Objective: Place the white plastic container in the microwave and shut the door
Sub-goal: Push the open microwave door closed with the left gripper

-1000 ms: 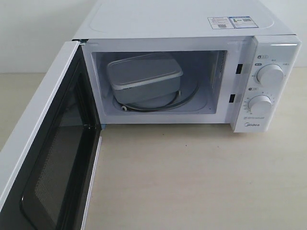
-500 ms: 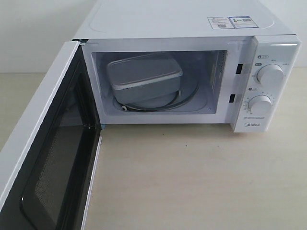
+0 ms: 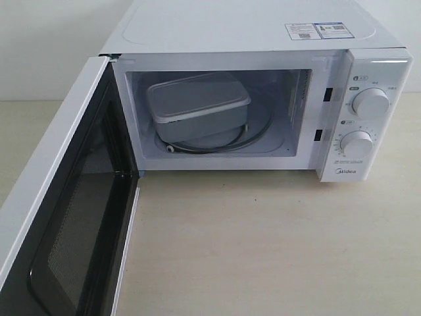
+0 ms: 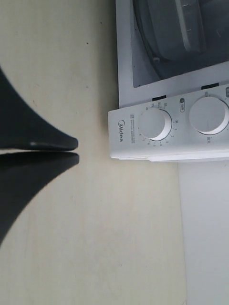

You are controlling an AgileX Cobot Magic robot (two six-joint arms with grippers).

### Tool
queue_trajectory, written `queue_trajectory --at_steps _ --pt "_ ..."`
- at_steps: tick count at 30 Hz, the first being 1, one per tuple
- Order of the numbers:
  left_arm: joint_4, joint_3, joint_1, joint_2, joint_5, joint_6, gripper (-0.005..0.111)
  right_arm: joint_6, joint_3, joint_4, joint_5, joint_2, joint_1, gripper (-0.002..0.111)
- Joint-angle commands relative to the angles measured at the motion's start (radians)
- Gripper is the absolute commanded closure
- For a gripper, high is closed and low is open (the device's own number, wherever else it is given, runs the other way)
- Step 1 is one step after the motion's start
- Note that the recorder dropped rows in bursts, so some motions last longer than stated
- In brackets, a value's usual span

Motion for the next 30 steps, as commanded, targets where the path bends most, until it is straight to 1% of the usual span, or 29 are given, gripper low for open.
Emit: queue_trajectory --at_steps 1,3,4,5,8,10,11,13,17,21,27,30 --pt "-0.124 -0.003 0.003 0.135 0.145 0.146 0.102 0.002 -0.001 -0.011 -0.01 -0.005 -0.004 0.108" --pt "-0.324 -0.003 0.003 0.192 0.181 0.352 0.102 0.002 -0.001 -0.011 -0.01 -0.005 -0.004 0.108" --pt "-0.447 -0.003 0.003 0.225 0.206 0.49 0.102 0.002 -0.001 -0.011 -0.01 -0.005 -0.004 0.108" --pt "-0.577 -0.003 0.003 0.257 0.234 0.627 0.102 0.002 -0.001 -0.011 -0.01 -0.005 -0.004 0.108" --pt "-0.889 -0.003 0.003 0.344 0.338 0.952 0.102 0.002 -0.001 -0.011 -0.01 -0.005 -0.004 0.108" --pt "-1.013 -0.003 -0.007 0.393 0.391 1.111 0.102 0.002 -0.001 -0.011 -0.01 -0.005 -0.004 0.108" --pt "-1.05 -0.003 -0.015 0.409 0.395 1.152 0.102 0.002 -0.001 -0.011 -0.01 -0.005 -0.004 0.108" --pt "-1.081 -0.003 -0.028 0.426 0.382 1.173 0.102 0.002 -0.001 -0.011 -0.01 -0.005 -0.004 0.108" --pt "-1.115 -0.003 -0.028 0.442 0.357 1.216 0.102 0.002 -0.001 -0.011 -0.01 -0.005 -0.004 0.108" --pt "-1.168 -0.003 -0.028 0.444 0.372 1.29 0.102 0.002 -0.001 -0.011 -0.01 -0.005 -0.004 0.108" --pt "-1.169 -0.003 -0.028 0.444 0.373 1.296 0.102 0.004 -0.001 -0.011 -0.008 -0.005 -0.004 0.108" --pt "-1.229 -0.003 -0.028 0.444 0.351 1.296 0.102 0.004 -0.001 -0.011 -0.008 -0.005 -0.004 0.108"
